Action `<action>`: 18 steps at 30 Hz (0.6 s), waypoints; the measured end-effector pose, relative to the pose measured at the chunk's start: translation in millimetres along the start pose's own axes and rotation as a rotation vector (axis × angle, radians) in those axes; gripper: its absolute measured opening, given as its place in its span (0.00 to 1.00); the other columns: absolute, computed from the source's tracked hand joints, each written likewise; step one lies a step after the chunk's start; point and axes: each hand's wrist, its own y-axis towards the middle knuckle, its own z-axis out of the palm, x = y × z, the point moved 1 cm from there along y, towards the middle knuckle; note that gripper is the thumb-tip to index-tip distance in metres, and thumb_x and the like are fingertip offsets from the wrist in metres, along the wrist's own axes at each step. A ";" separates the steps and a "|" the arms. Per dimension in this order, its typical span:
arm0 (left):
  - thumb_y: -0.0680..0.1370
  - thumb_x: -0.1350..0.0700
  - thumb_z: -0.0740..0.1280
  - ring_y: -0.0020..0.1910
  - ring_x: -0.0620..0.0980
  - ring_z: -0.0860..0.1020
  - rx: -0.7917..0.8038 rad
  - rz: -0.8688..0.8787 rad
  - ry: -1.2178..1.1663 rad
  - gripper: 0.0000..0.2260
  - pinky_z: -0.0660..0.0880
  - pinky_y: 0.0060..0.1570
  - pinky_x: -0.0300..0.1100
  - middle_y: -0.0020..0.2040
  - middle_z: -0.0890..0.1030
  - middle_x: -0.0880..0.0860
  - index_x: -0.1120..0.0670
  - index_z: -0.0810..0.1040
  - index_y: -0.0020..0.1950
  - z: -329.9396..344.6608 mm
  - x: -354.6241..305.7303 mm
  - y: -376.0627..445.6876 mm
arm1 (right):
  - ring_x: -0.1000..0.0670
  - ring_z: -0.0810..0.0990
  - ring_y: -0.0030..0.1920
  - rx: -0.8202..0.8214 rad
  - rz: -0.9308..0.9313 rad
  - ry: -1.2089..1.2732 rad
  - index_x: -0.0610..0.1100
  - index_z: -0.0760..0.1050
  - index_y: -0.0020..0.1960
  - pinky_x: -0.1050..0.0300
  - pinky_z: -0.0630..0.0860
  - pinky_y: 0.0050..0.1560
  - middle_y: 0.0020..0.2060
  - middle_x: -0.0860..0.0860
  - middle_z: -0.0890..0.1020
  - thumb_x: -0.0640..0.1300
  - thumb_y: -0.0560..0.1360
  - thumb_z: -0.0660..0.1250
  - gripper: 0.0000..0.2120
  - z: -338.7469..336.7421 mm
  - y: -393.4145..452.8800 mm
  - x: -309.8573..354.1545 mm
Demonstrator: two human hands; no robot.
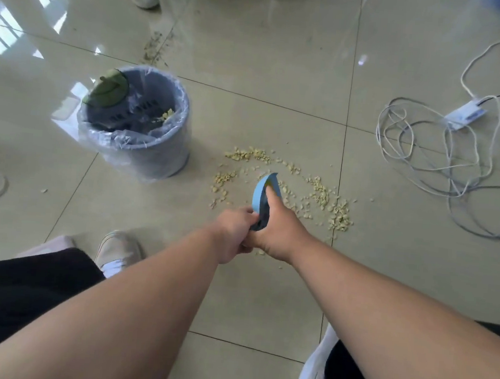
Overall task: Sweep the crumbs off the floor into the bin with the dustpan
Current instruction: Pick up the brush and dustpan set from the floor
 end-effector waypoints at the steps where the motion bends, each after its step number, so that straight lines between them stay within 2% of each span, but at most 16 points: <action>1: 0.85 0.59 0.60 0.31 0.51 0.71 -0.035 -0.001 0.048 0.13 0.68 0.35 0.41 0.36 0.78 0.53 0.53 0.80 0.44 -1.4 3.2 1.9 | 0.48 0.80 0.56 0.031 0.012 0.045 0.47 0.59 0.76 0.50 0.81 0.57 0.57 0.51 0.77 0.49 0.62 0.81 0.48 5.2 2.2 -4.5; 3: 0.84 0.60 0.61 0.30 0.51 0.69 -0.095 -0.028 0.098 0.15 0.66 0.33 0.40 0.34 0.76 0.54 0.53 0.79 0.40 -9.0 10.4 5.5 | 0.45 0.85 0.53 0.108 0.004 0.168 0.46 0.71 0.63 0.45 0.83 0.57 0.51 0.49 0.84 0.45 0.62 0.80 0.32 16.8 6.8 -13.4; 5: 0.84 0.60 0.60 0.28 0.51 0.68 -0.138 -0.079 0.096 0.13 0.65 0.32 0.39 0.34 0.75 0.56 0.54 0.79 0.42 -22.1 18.6 7.5 | 0.47 0.87 0.49 0.150 0.022 0.287 0.48 0.76 0.58 0.49 0.83 0.52 0.48 0.49 0.87 0.35 0.68 0.75 0.21 25.4 12.0 -21.0; 7: 0.84 0.58 0.60 0.26 0.50 0.68 -0.170 -0.121 0.105 0.11 0.64 0.30 0.38 0.34 0.76 0.57 0.56 0.80 0.45 -35.0 26.8 9.0 | 0.50 0.84 0.38 0.104 0.076 0.299 0.47 0.79 0.57 0.57 0.78 0.39 0.41 0.50 0.88 0.29 0.71 0.66 0.21 26.4 15.6 -28.8; 9: 0.84 0.57 0.61 0.26 0.50 0.68 -0.191 -0.143 0.093 0.11 0.64 0.29 0.37 0.34 0.76 0.57 0.56 0.79 0.45 -45.4 31.7 8.7 | 0.49 0.80 0.32 0.042 0.149 0.262 0.46 0.81 0.55 0.59 0.73 0.34 0.34 0.50 0.86 0.29 0.70 0.62 0.20 24.7 23.0 -44.7; 12: 0.83 0.57 0.60 0.27 0.50 0.68 -0.230 -0.153 0.128 0.12 0.65 0.30 0.38 0.36 0.76 0.57 0.60 0.80 0.47 -59.6 39.8 6.1 | 0.42 0.87 0.39 -0.019 0.265 0.195 0.49 0.82 0.49 0.49 0.82 0.41 0.37 0.47 0.87 0.36 0.67 0.64 0.15 20.9 45.1 -92.7; 14: 0.83 0.56 0.59 0.28 0.50 0.68 -0.275 -0.160 0.141 0.13 0.65 0.31 0.39 0.37 0.76 0.58 0.62 0.80 0.52 -70.7 48.1 5.0 | 0.42 0.88 0.40 -0.048 0.361 0.186 0.45 0.82 0.45 0.37 0.85 0.46 0.38 0.43 0.87 0.37 0.66 0.68 0.10 15.3 52.2 -120.3; 15: 0.84 0.54 0.59 0.28 0.51 0.69 -0.293 -0.162 0.145 0.14 0.66 0.31 0.39 0.37 0.76 0.58 0.62 0.80 0.55 -76.5 52.1 4.6 | 0.41 0.88 0.40 -0.052 0.399 0.166 0.42 0.81 0.45 0.35 0.85 0.46 0.39 0.41 0.87 0.37 0.67 0.69 0.07 9.5 45.2 -117.2; 18: 0.86 0.49 0.61 0.29 0.51 0.74 -0.262 -0.159 0.321 0.15 0.71 0.31 0.40 0.41 0.80 0.58 0.60 0.78 0.60 -91.8 56.5 2.5 | 0.40 0.88 0.42 -0.024 0.468 0.126 0.40 0.78 0.46 0.42 0.86 0.45 0.43 0.38 0.87 0.35 0.75 0.69 0.01 -0.9 26.6 -107.4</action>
